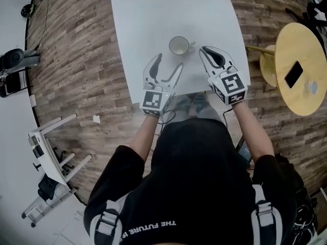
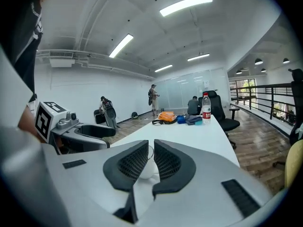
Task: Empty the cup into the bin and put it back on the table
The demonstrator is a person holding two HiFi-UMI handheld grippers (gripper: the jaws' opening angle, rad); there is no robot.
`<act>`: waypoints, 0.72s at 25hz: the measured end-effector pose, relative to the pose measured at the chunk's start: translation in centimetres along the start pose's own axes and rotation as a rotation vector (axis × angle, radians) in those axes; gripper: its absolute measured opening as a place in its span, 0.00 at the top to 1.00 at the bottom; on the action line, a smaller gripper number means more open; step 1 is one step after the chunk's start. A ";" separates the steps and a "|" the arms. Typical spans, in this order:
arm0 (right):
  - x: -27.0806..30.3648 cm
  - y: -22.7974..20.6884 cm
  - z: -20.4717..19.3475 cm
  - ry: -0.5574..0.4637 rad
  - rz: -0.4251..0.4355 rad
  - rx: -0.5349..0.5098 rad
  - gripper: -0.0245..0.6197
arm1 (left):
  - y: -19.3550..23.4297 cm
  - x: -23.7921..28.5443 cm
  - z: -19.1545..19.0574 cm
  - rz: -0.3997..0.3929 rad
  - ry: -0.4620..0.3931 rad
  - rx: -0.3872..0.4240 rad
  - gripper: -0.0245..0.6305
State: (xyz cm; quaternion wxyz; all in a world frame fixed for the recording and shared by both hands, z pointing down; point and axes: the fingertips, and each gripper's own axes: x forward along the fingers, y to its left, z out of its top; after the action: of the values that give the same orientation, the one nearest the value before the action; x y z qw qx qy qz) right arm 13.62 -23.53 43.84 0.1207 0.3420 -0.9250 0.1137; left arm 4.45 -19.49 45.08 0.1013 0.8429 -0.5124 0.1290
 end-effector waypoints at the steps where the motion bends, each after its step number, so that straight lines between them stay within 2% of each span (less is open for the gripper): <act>1: 0.9 -0.3 -1.0 0.027 0.000 -0.003 0.92 | 0.4 0.6 -0.8 -0.010 0.006 0.011 0.49; 5: 4.5 -1.4 -5.2 0.133 -0.001 -0.038 0.81 | 1.7 3.2 -4.2 -0.059 0.021 0.023 0.42; 9: 7.5 -2.9 -8.0 0.195 -0.037 -0.139 0.76 | 2.3 6.1 -6.5 -0.131 0.008 0.032 0.39; 14: 10.0 -3.4 -9.2 0.218 -0.030 -0.203 0.72 | 3.0 8.4 -7.1 -0.182 0.000 0.101 0.38; 16: 10.4 -3.6 -9.3 0.219 -0.029 -0.191 0.72 | 2.7 8.9 -7.1 -0.208 -0.023 0.074 0.38; 18: 10.7 -3.9 -9.5 0.225 -0.020 -0.185 0.72 | 2.4 9.4 -7.4 -0.240 -0.020 0.086 0.38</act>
State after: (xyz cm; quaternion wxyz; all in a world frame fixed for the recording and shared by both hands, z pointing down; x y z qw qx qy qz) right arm 9.71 -30.09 56.57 0.2556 0.3236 -0.9087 0.0643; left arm 5.64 -26.24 55.19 0.0748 0.9030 -0.4029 0.1294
